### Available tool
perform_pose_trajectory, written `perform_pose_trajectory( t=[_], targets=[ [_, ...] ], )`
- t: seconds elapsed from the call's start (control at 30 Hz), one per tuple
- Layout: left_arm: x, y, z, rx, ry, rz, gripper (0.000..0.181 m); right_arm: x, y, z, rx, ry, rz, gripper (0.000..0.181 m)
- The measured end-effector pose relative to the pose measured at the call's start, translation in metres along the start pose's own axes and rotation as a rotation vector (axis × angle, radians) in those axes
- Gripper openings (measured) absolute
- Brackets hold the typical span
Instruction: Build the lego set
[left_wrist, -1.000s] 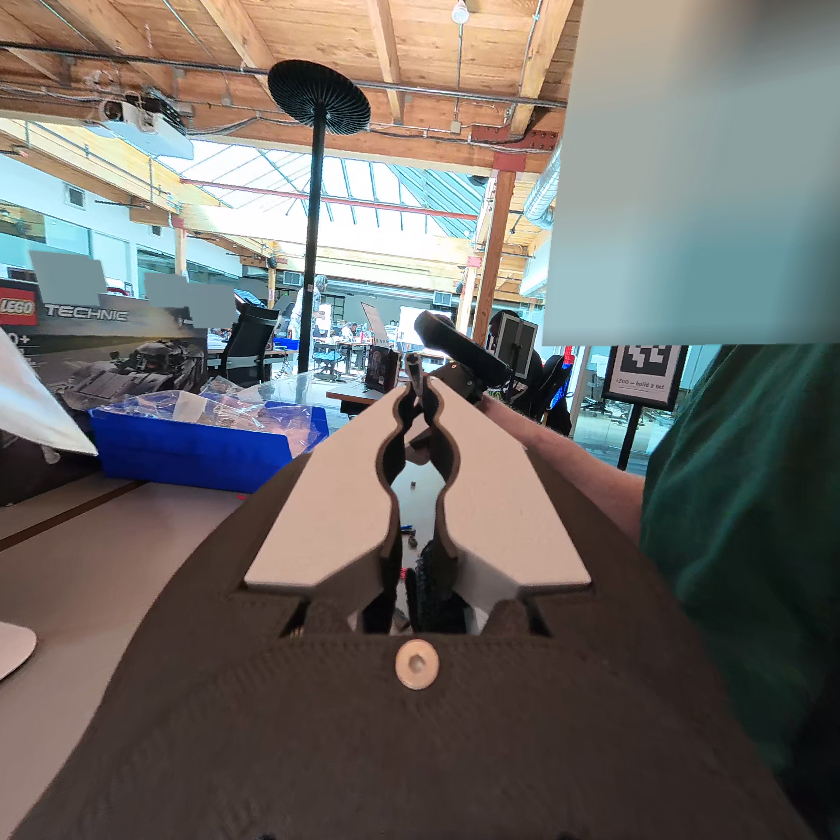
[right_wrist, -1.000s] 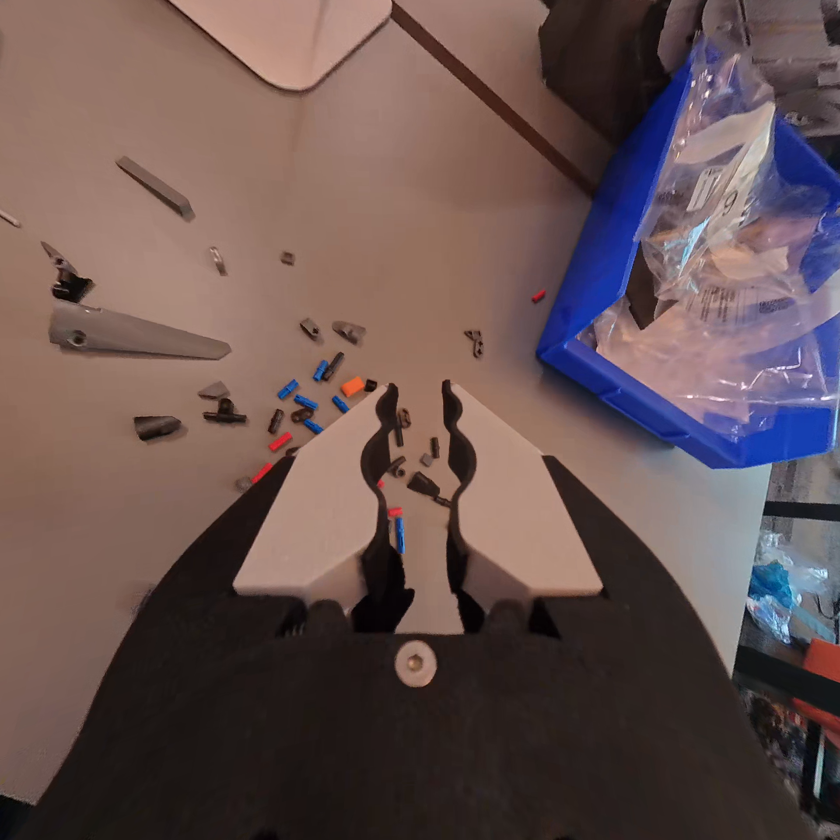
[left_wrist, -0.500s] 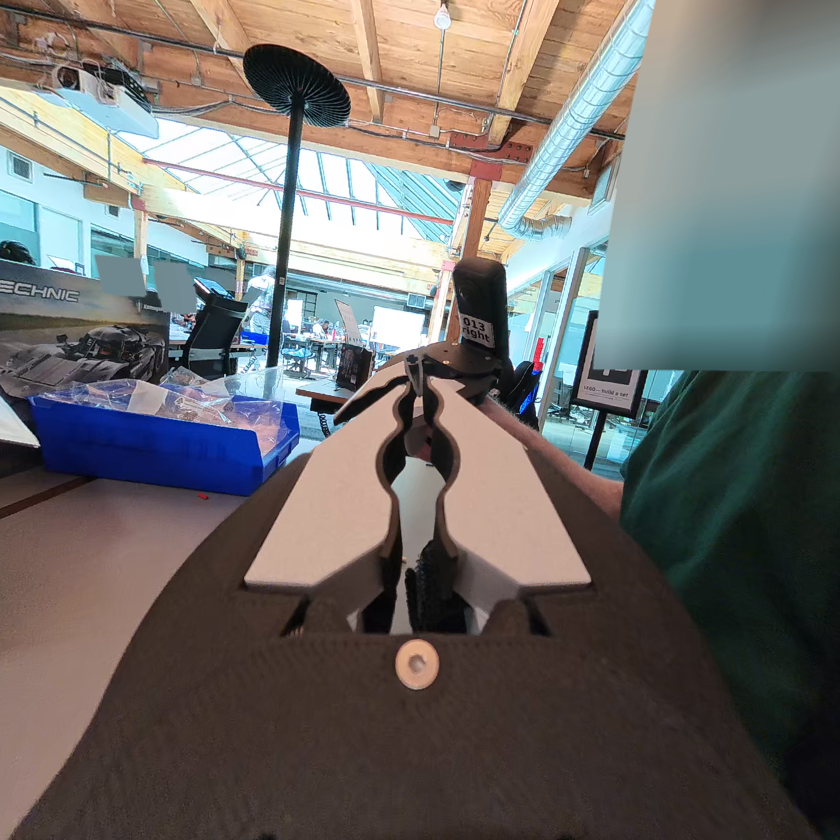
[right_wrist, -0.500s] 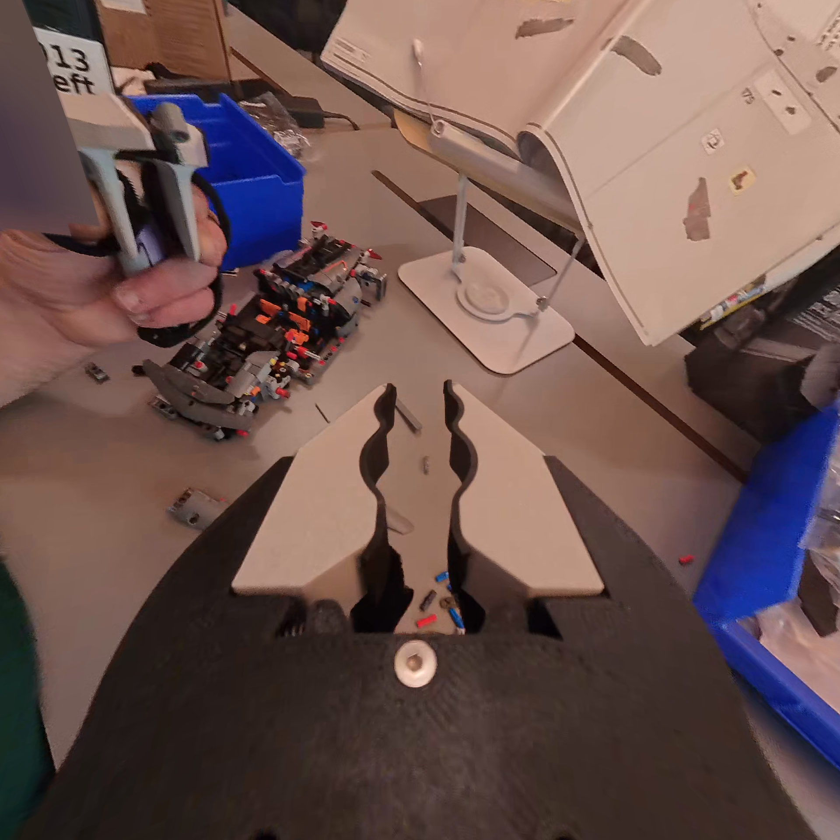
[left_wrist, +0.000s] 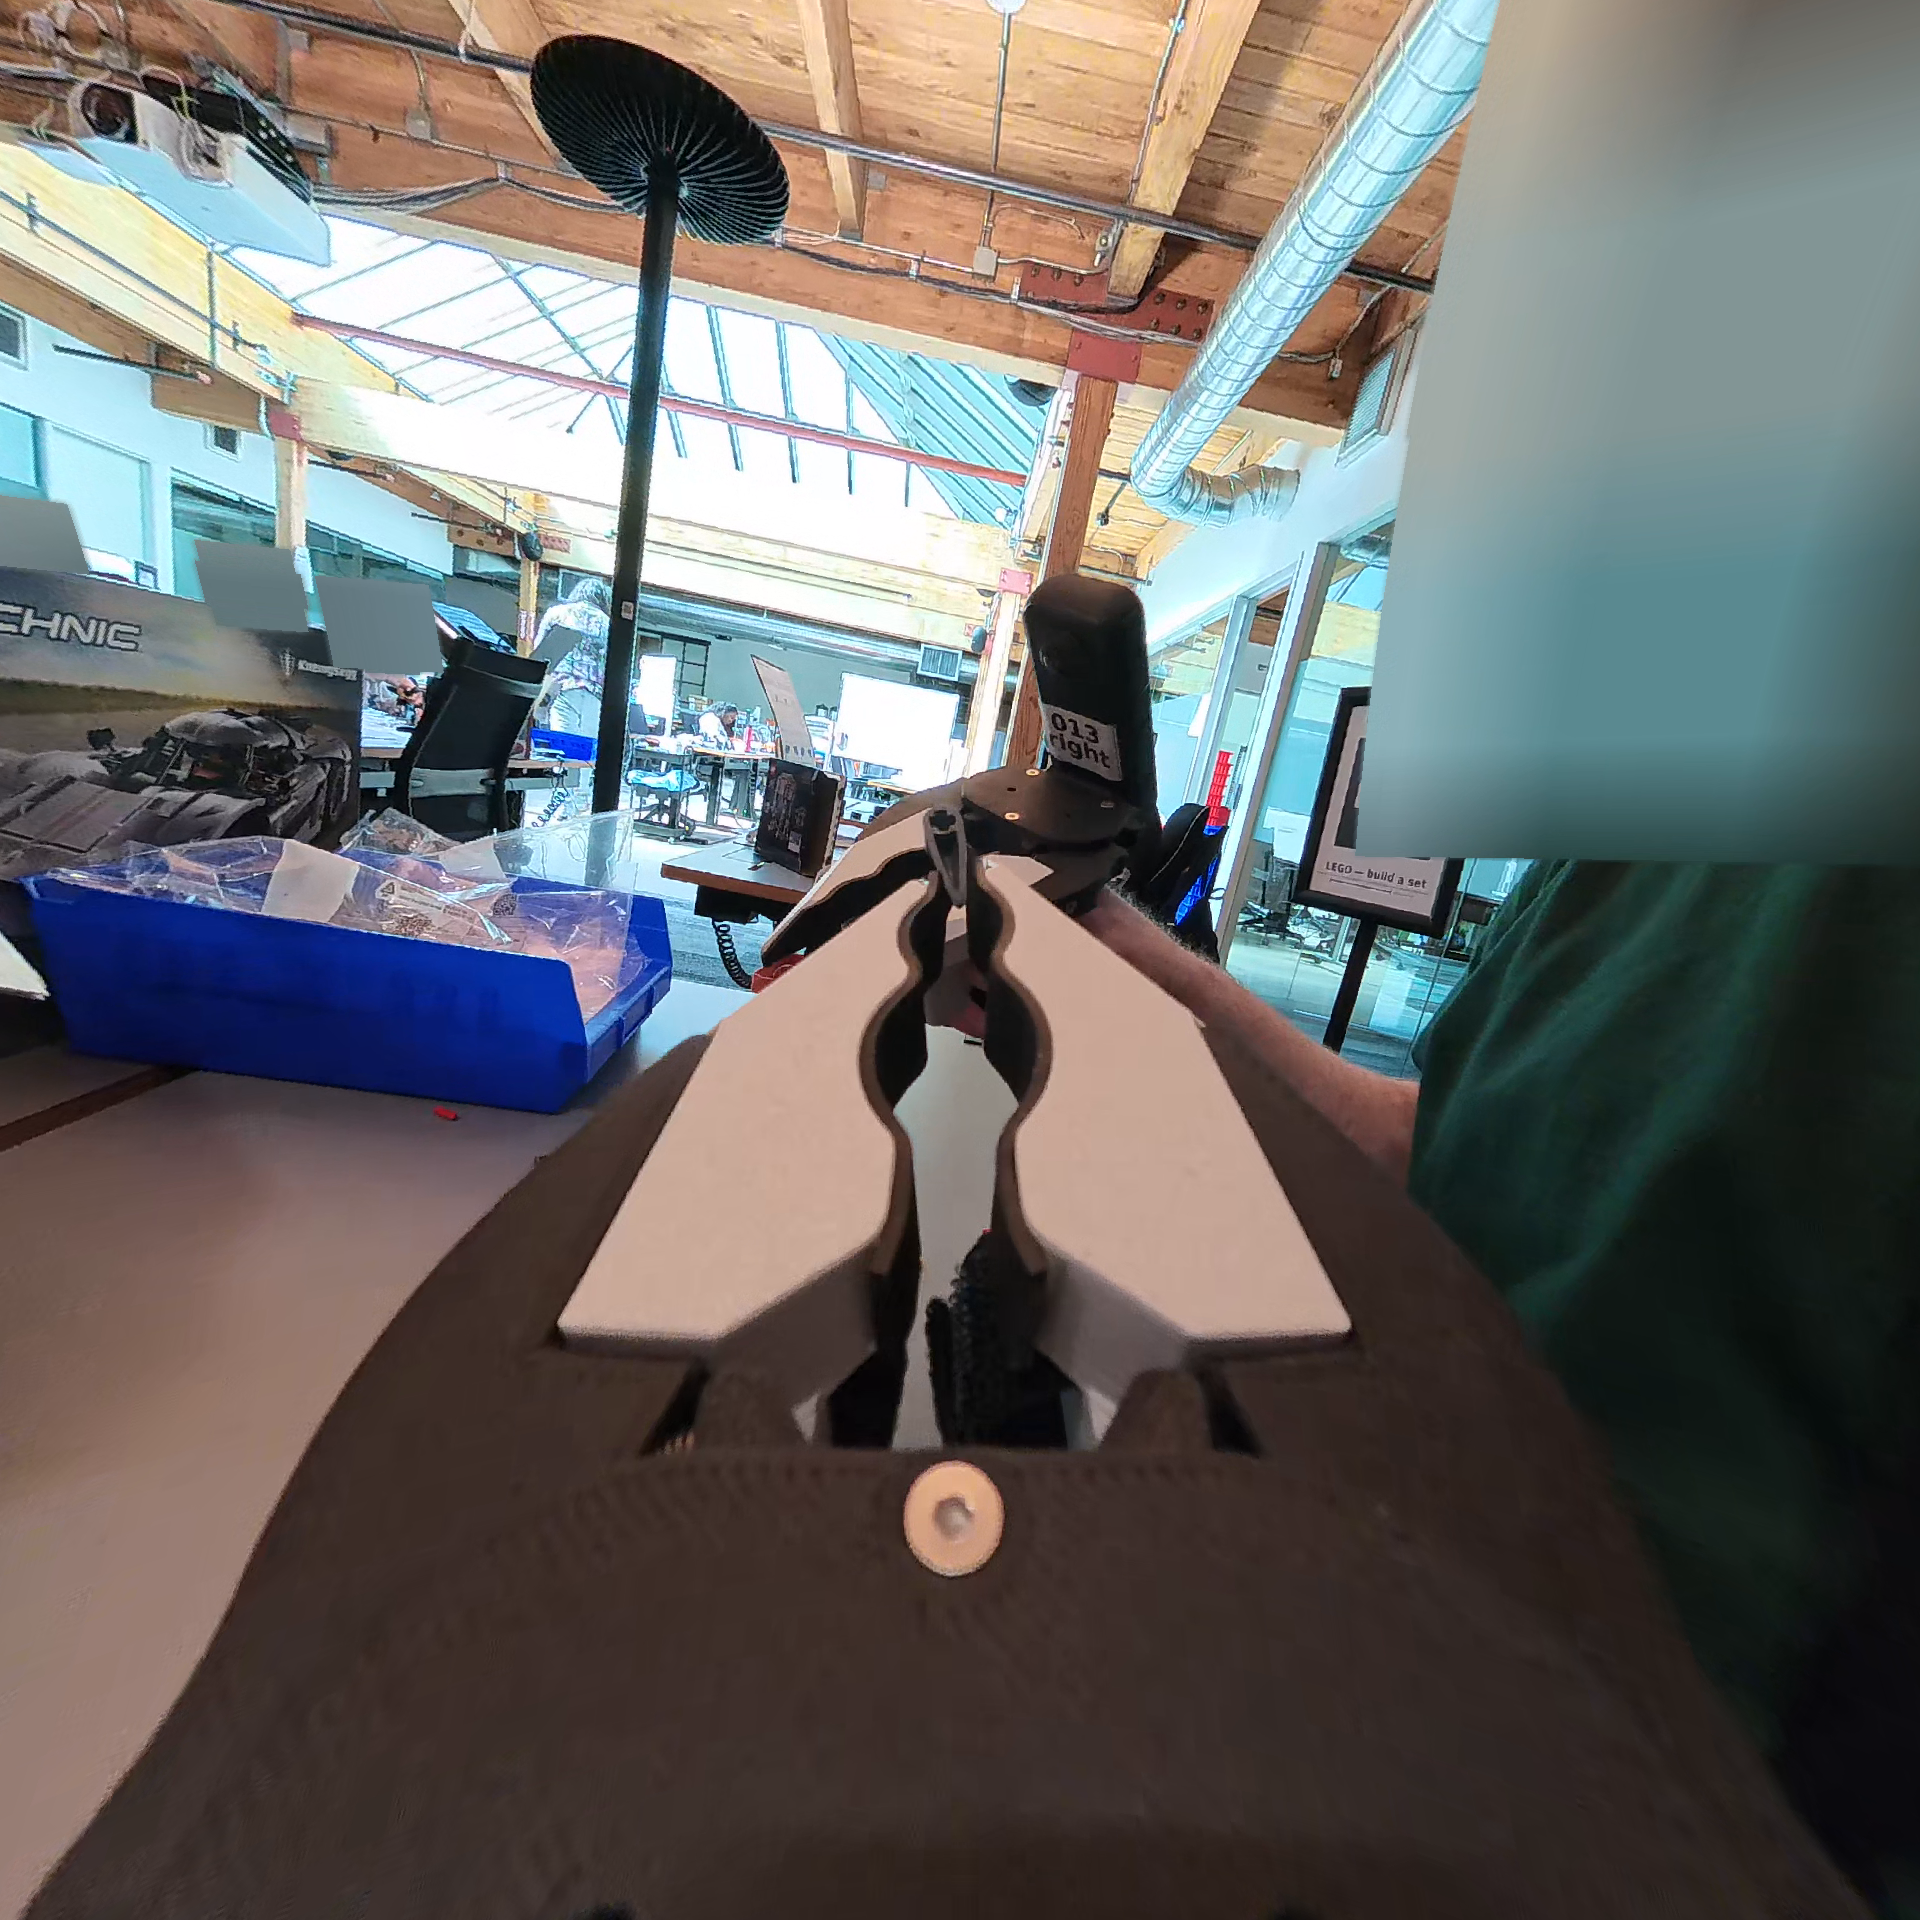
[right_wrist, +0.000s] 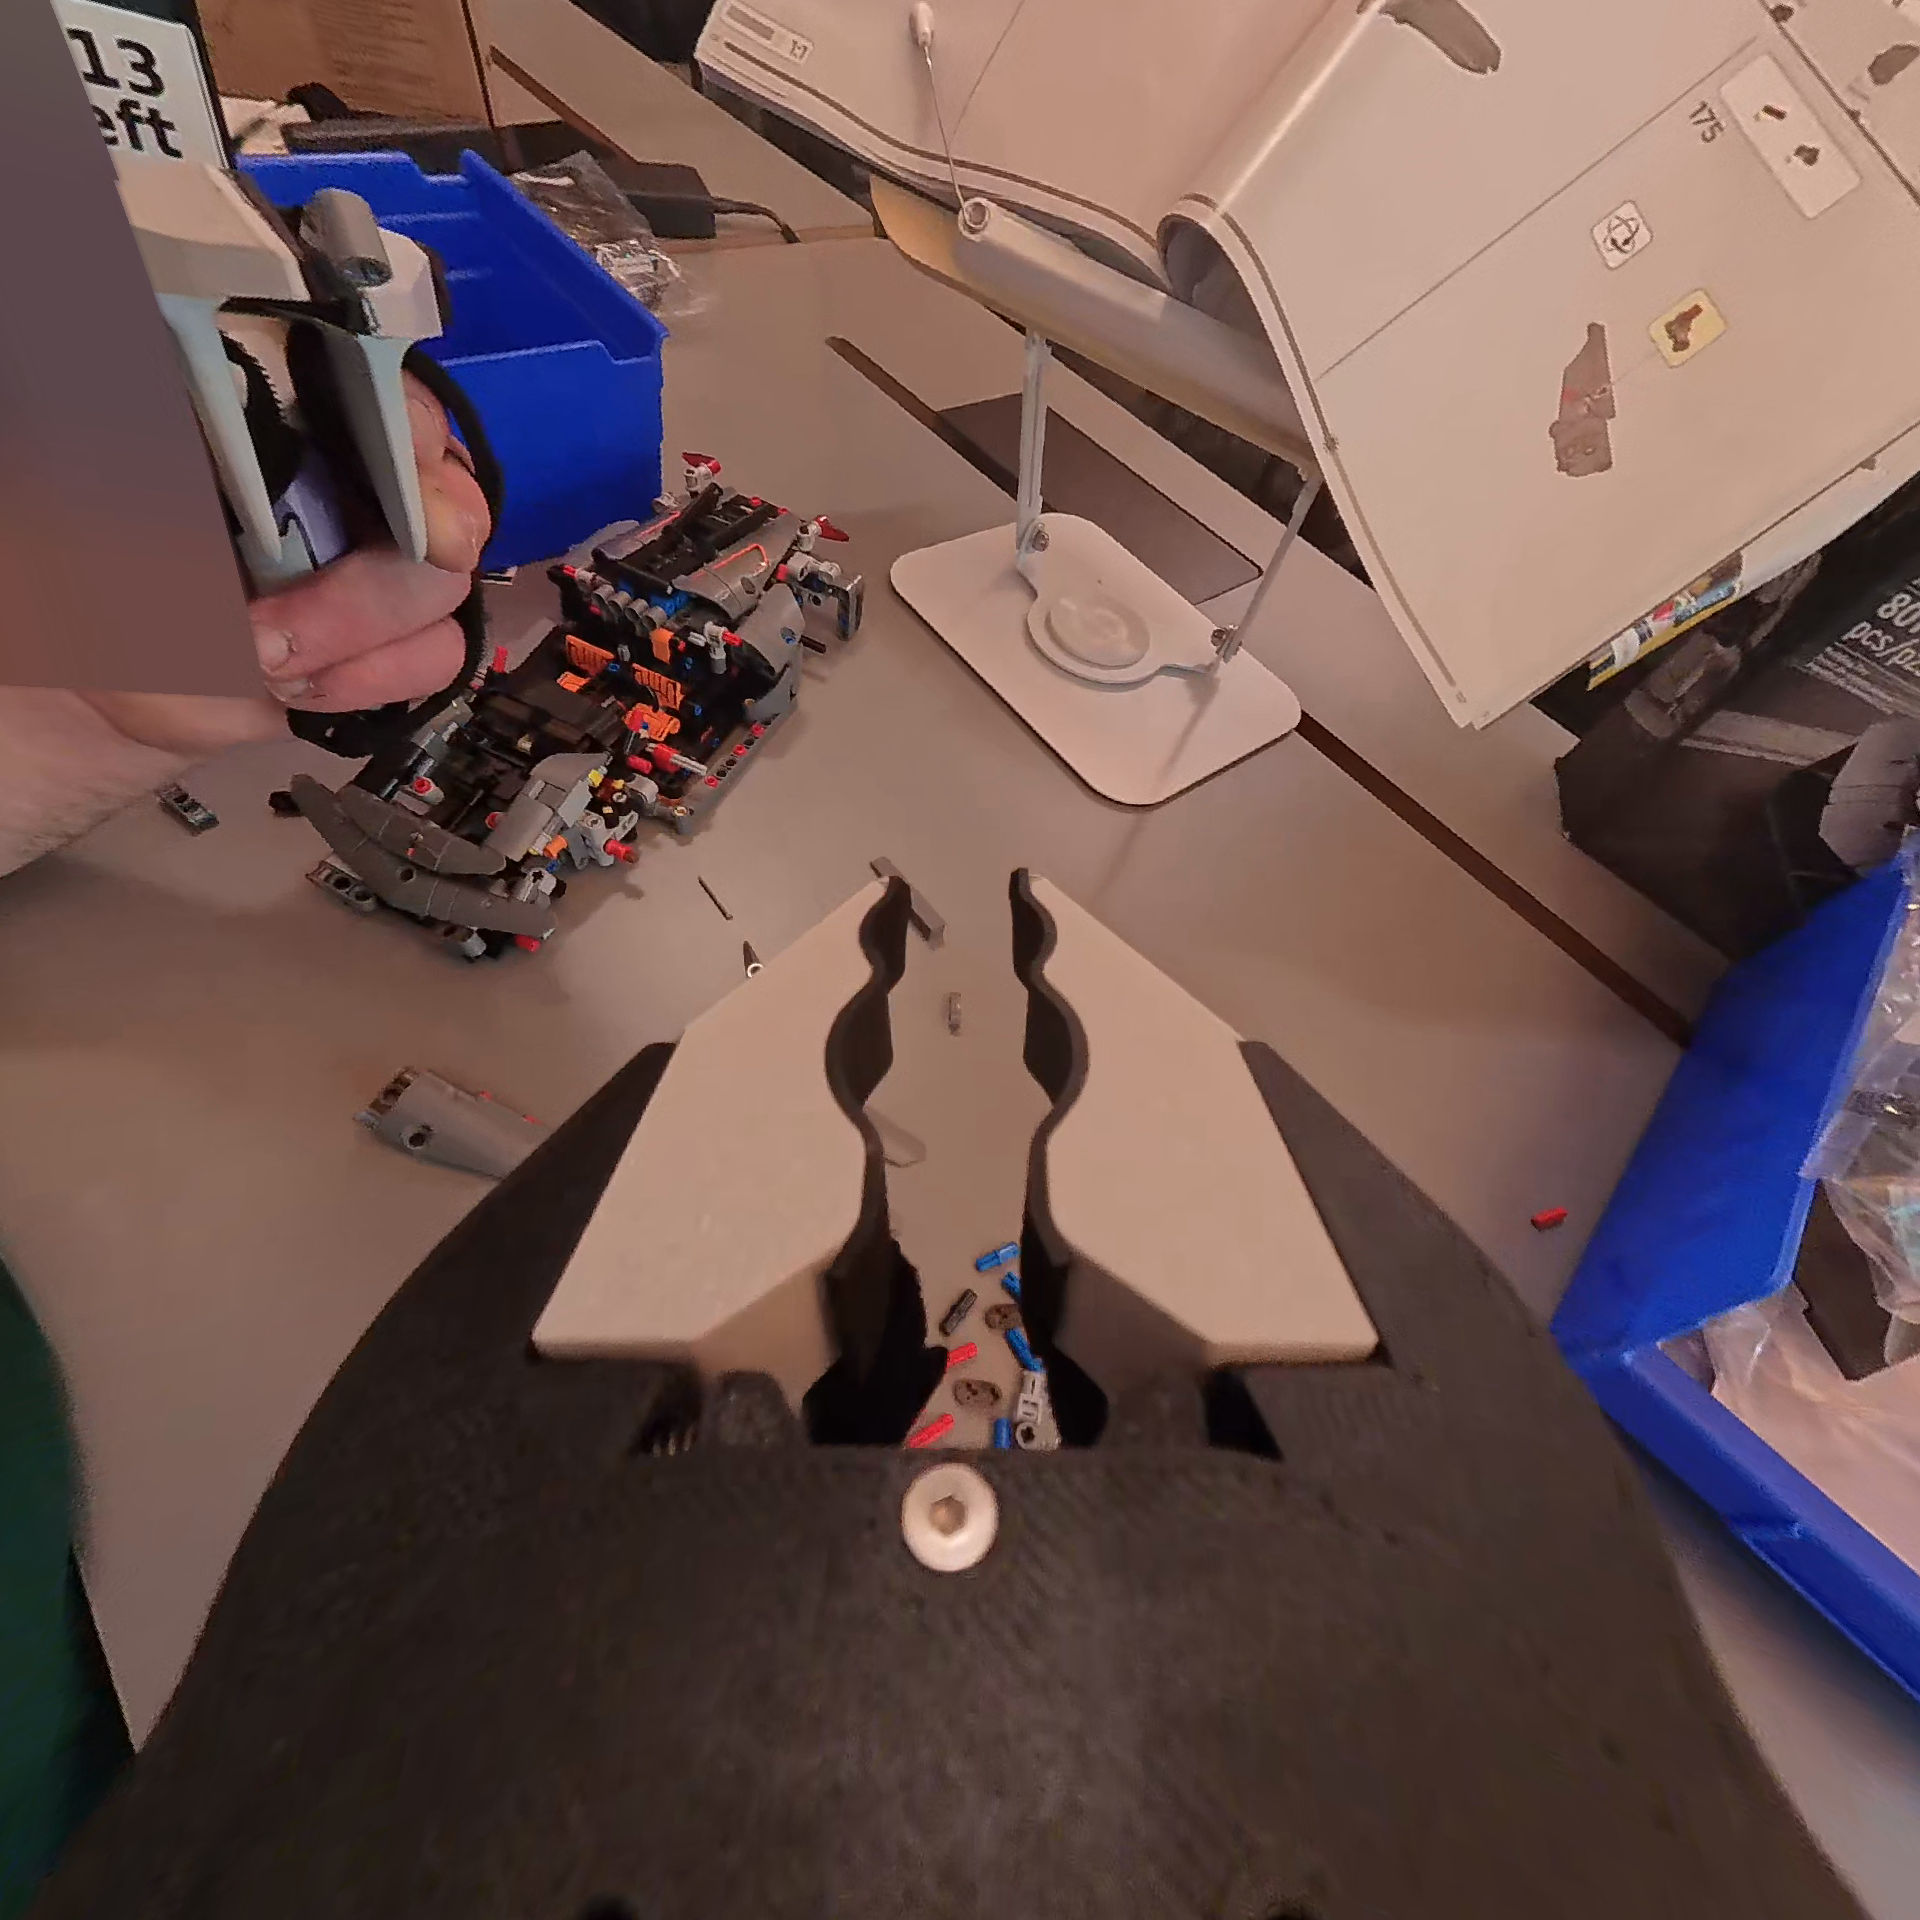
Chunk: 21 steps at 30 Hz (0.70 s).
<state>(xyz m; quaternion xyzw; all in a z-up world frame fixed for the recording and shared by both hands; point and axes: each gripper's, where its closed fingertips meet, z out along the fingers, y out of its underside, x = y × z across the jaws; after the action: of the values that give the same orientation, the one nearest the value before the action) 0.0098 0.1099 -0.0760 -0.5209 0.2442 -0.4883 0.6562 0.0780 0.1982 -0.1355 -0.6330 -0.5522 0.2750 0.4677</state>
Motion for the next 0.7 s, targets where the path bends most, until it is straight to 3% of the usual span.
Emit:
perform_pose_trajectory(
  t=[0.7],
  targets=[
    [0.0012,0.0025,0.0017,-0.016,0.009,0.003,0.001,0.0027,0.0002,-0.0053,0.018,-0.005,0.005,0.019]
  ],
)
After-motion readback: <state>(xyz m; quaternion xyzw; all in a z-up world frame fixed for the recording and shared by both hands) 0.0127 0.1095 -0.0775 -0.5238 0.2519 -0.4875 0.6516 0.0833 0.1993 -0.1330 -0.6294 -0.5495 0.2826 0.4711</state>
